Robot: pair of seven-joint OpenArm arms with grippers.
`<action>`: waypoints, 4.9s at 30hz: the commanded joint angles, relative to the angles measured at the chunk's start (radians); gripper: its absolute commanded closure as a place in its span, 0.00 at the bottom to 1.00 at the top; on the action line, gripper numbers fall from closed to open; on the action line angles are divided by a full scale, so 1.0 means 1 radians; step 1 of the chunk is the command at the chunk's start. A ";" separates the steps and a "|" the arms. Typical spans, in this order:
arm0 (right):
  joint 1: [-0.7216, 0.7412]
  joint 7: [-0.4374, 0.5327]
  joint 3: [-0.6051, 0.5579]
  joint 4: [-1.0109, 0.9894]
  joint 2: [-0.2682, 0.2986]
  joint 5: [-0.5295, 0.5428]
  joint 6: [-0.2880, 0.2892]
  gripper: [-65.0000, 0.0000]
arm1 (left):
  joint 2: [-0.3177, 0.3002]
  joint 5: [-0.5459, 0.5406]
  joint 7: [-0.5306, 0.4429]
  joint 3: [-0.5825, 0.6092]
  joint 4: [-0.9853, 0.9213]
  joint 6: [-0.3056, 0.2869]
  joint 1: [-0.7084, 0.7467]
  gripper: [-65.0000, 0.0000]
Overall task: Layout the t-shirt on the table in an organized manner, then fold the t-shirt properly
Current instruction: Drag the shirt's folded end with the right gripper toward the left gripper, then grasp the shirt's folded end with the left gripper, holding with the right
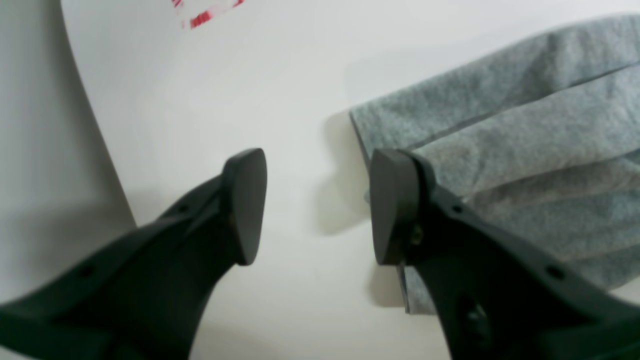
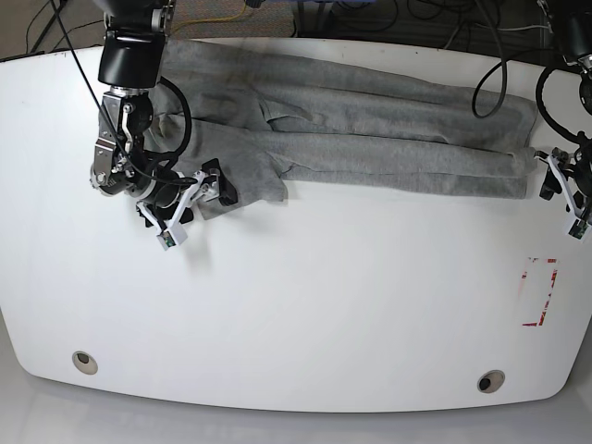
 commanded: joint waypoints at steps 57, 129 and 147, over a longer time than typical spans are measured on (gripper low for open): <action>-0.255 -0.278 -0.038 0.536 0.091 0.716 0.001 1.00 | 0.005 -0.001 -0.018 -0.003 0.010 -0.001 -0.013 0.53; -0.421 -0.028 -0.029 0.422 0.159 0.080 0.001 0.87 | 0.387 0.344 -0.204 -0.208 -0.033 -0.001 0.194 0.88; -0.165 0.193 -0.122 -0.038 0.329 0.061 0.001 0.87 | 0.387 0.349 -0.201 -0.038 -0.060 -0.001 0.137 0.88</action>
